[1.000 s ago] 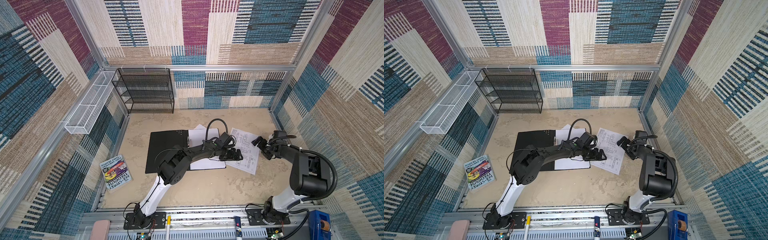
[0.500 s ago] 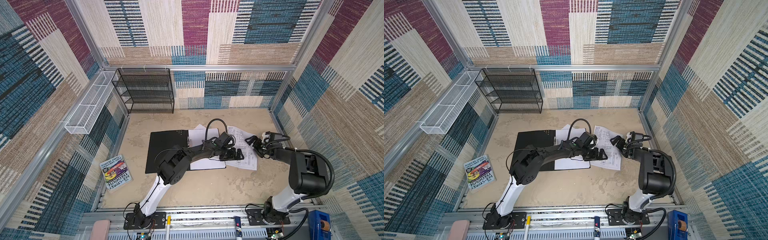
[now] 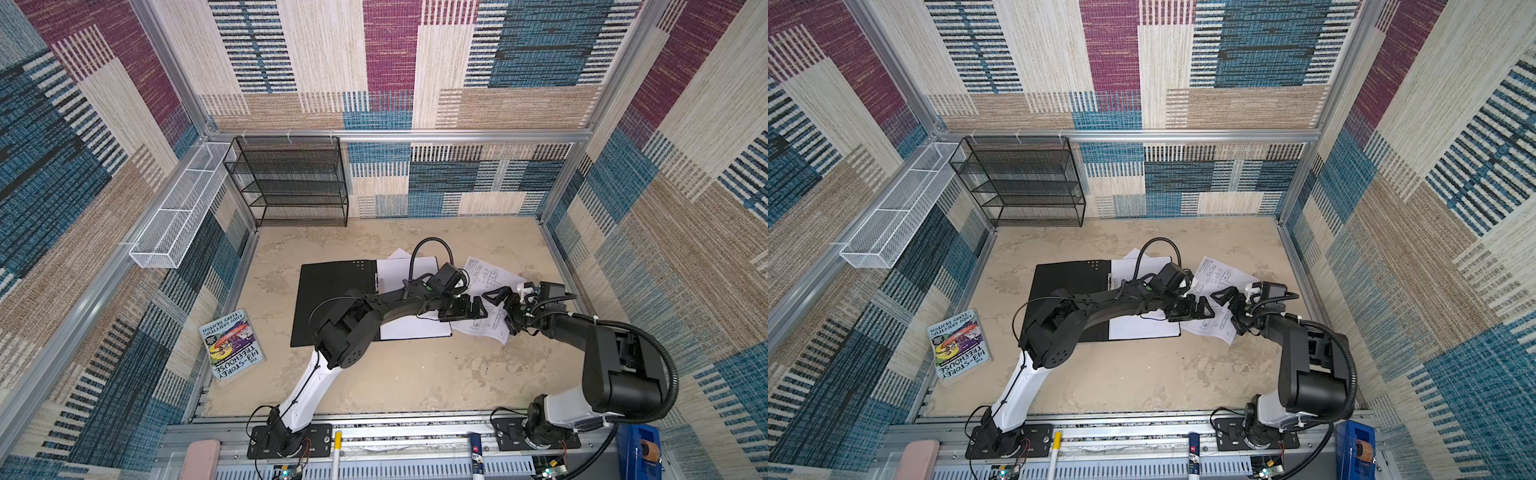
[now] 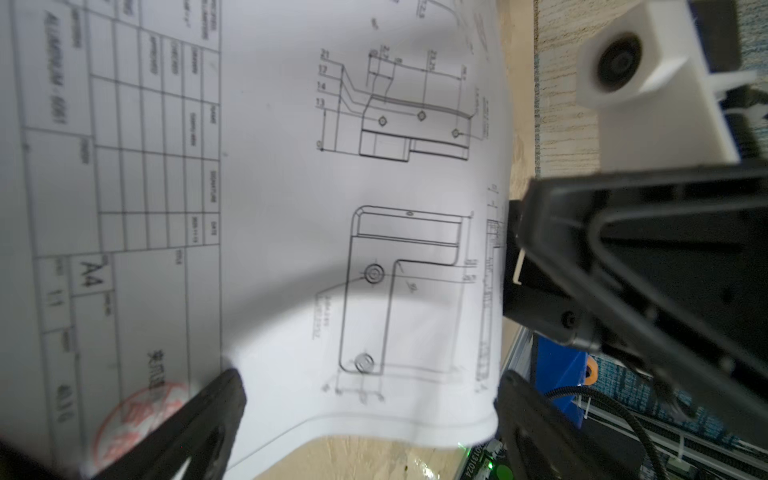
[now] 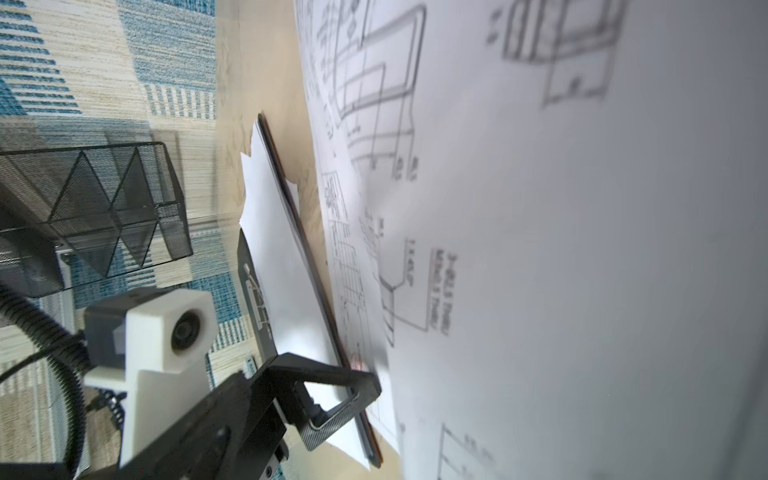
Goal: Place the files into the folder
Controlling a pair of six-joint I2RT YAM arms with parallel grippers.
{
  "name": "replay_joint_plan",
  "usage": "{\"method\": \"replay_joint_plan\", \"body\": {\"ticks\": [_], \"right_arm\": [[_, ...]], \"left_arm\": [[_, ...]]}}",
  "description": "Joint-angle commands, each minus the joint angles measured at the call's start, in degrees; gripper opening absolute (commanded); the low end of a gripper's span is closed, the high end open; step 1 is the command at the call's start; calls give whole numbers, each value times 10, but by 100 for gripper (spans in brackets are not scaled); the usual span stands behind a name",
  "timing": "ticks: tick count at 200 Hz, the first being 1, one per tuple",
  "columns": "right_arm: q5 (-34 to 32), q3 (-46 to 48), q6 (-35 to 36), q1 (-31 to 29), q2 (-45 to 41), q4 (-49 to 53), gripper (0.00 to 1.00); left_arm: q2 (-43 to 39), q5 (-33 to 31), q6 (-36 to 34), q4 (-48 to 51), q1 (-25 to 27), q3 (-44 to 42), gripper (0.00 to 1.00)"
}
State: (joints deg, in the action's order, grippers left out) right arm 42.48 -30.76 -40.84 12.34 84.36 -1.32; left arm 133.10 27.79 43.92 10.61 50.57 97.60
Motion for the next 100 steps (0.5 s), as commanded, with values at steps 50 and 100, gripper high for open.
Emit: {"method": "replay_joint_plan", "body": {"ticks": [50, 100], "right_arm": [[-78, -76, 44, 31, -4, 73, 100], [4, -91, 58, 39, 41, 15, 100]], "left_arm": [[9, -82, 7, 133, -13, -50, 97], [7, -80, 9, 130, -13, -54, 97]]}}
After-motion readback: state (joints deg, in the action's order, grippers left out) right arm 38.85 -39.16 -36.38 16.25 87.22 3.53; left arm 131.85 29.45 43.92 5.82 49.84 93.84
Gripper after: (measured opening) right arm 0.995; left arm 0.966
